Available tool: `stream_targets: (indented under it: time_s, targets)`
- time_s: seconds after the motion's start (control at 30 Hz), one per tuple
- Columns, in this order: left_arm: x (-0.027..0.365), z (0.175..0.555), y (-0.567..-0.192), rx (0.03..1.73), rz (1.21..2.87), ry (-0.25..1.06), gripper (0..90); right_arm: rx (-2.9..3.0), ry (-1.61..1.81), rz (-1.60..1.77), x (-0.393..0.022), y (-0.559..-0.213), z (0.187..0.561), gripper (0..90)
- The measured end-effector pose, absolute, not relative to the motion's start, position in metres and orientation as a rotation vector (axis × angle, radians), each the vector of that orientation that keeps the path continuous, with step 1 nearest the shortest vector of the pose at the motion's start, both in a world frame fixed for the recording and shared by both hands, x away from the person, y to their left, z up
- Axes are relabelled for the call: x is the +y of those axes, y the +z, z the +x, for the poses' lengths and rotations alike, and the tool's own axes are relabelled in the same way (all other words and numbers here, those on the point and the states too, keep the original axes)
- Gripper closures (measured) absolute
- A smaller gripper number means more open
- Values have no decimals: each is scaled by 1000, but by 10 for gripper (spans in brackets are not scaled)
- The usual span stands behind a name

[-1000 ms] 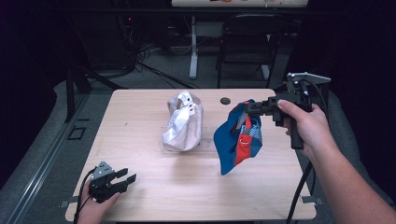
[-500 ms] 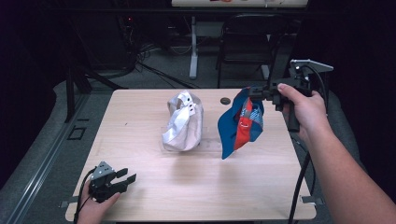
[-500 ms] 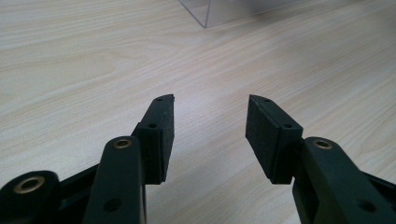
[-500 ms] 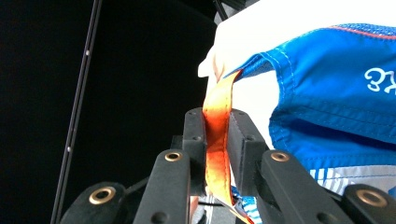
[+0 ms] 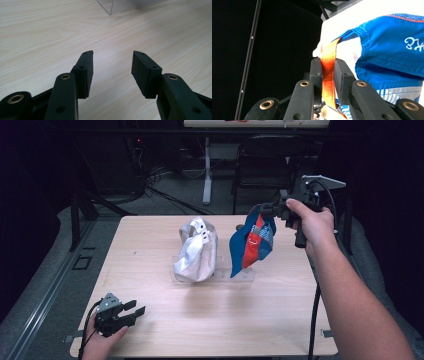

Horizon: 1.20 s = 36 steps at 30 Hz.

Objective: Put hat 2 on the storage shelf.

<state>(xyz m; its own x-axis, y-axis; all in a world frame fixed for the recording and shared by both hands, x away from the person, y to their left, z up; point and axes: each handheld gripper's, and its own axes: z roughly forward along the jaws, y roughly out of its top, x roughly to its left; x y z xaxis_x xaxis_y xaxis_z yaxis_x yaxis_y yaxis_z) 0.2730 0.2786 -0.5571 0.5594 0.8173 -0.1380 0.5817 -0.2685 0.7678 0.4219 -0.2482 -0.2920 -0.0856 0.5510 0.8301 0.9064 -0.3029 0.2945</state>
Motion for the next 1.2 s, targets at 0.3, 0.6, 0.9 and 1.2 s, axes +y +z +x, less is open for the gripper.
stream_targets:
  time_s: [0.3, 0.6, 0.9, 1.2]
  targets:
    - [278, 273, -557, 1126, 1976, 365, 523, -1576, -1346, -1842, -250, -293, 425, 784]
    - [277, 273, -557, 1122, 1978, 365, 523, -1597, -1328, -1863, -255, -294, 423, 784]
    - [277, 274, -558, 1122, 1977, 365, 523, -1586, -1341, -1860, -240, -305, 432, 784]
    - [278, 274, -558, 1120, 1966, 372, 523, -1624, -1285, -1853, -221, -320, 441, 783]
